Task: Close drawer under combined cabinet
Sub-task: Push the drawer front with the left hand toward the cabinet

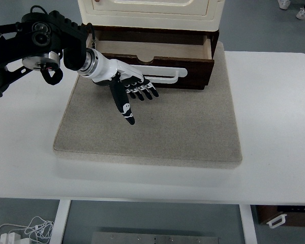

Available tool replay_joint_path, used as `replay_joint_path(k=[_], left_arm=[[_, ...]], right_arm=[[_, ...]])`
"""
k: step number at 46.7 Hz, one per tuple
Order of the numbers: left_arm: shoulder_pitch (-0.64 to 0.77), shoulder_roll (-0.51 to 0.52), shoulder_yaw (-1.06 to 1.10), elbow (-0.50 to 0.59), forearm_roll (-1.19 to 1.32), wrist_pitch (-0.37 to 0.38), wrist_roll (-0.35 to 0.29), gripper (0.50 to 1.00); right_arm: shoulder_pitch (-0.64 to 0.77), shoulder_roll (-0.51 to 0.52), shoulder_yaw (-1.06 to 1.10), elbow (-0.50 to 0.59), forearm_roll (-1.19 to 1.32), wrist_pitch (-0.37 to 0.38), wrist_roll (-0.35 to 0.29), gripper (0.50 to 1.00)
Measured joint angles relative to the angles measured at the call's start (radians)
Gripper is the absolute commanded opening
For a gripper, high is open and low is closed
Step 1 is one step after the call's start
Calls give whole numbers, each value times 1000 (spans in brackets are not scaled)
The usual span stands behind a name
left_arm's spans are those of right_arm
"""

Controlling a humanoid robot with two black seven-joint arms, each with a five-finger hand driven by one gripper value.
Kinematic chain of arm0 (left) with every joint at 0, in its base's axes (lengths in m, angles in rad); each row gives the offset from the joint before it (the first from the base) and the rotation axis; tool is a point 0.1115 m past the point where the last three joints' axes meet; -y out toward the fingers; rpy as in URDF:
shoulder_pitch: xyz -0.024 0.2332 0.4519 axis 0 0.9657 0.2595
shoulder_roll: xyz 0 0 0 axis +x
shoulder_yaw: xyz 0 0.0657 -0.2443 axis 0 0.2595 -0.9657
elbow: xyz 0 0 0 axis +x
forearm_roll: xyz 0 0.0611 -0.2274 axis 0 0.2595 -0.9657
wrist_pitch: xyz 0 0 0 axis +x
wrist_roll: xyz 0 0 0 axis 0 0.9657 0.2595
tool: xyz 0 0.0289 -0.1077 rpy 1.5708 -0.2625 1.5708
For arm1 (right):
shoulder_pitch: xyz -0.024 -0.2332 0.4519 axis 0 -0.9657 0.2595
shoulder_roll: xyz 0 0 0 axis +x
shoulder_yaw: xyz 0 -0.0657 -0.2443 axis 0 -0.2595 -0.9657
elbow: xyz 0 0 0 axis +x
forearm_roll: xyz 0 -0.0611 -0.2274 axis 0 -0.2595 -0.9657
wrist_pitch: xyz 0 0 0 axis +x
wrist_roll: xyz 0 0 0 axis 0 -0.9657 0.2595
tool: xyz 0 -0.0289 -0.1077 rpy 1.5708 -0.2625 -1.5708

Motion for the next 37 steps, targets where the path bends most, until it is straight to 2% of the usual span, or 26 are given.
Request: replay_joint_path(k=[37], left_arm=[[-28,-85,-6,155,6,2,-5,994]], right_arm=[[0,0,0,0,0,0,0,952]])
